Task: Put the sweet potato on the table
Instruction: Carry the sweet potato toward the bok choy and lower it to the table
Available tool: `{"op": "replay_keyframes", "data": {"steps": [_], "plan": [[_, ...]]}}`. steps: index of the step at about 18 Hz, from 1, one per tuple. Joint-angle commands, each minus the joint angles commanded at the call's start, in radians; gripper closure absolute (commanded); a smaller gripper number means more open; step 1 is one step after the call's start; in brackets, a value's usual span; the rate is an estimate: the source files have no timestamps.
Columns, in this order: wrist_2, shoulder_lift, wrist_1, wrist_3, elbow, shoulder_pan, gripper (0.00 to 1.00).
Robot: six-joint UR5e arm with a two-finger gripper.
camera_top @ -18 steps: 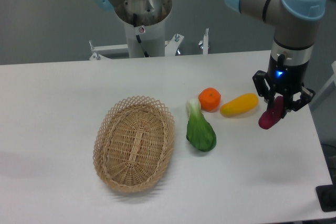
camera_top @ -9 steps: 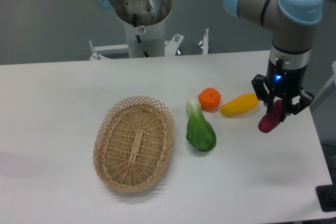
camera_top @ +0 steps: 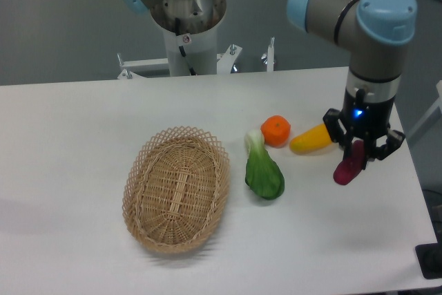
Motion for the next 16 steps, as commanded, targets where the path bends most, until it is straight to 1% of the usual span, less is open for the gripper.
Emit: {"op": "replay_keyframes", "data": {"steps": [2, 3, 5, 8, 9, 11, 13, 14, 16], "plan": [[0.008, -0.015, 0.086, -0.009, -0.040, -0.017, 0.75], [0.021, -0.026, 0.115, -0.003, -0.055, -0.020, 0.75], [0.053, -0.057, 0.141, 0.017, -0.065, -0.038, 0.75], [0.123, -0.090, 0.149, 0.069, -0.074, -0.060, 0.75], [0.138, -0.103, 0.161, 0.070, -0.080, -0.063, 0.75], [0.161, -0.132, 0.216, 0.060, -0.101, -0.077, 0.75], [0.181, -0.143, 0.266, 0.057, -0.135, -0.086, 0.75], [0.181, -0.144, 0.275, 0.050, -0.149, -0.086, 0.75], [0.181, -0.144, 0.275, 0.050, -0.178, -0.086, 0.75]]}}
